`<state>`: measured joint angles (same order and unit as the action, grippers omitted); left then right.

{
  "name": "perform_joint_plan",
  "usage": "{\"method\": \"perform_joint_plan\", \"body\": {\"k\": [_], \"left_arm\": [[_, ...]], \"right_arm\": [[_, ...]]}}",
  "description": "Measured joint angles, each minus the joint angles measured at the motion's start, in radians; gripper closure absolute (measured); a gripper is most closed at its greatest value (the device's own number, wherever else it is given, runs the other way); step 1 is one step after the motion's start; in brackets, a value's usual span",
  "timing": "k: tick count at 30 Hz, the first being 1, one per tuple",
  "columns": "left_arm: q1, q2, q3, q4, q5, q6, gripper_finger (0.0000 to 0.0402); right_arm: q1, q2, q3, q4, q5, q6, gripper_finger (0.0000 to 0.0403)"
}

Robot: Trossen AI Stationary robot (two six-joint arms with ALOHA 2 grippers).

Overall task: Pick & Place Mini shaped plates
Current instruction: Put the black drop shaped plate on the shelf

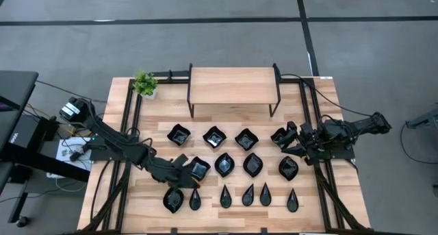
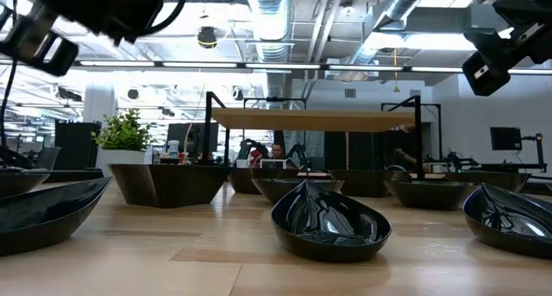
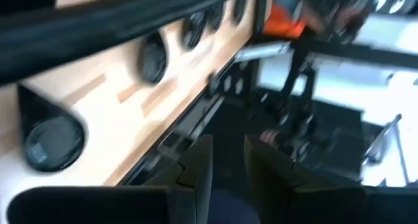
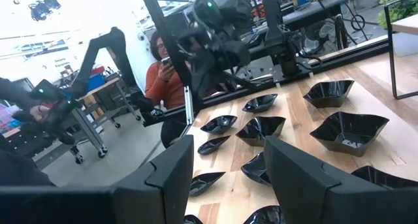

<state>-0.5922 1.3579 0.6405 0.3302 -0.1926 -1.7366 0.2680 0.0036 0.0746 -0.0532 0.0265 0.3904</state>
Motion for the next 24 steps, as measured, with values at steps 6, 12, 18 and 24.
{"method": "perform_joint_plan", "body": {"k": [6, 12, 18, 24], "left_arm": [[-0.008, -0.009, 0.123, -0.110, -0.164, 0.060, 0.0311], [-0.009, 0.018, 0.306, -0.455, -0.167, 0.026, 0.0311], [-0.003, 0.142, 0.440, -0.638, -0.084, 0.006, 0.0311], [0.001, 0.297, 0.505, -0.807, 0.097, -0.106, 0.0311]], "right_arm": [[-0.001, 0.000, 0.000, -0.001, 0.000, -0.008, 0.0221], [-0.001, 0.000, 0.000, -0.059, 0.000, -0.008, 0.0221], [-0.002, 0.001, 0.000, -0.084, 0.000, -0.007, 0.0221], [-0.002, 0.001, 0.000, -0.086, 0.000, -0.008, 0.0221]]}}
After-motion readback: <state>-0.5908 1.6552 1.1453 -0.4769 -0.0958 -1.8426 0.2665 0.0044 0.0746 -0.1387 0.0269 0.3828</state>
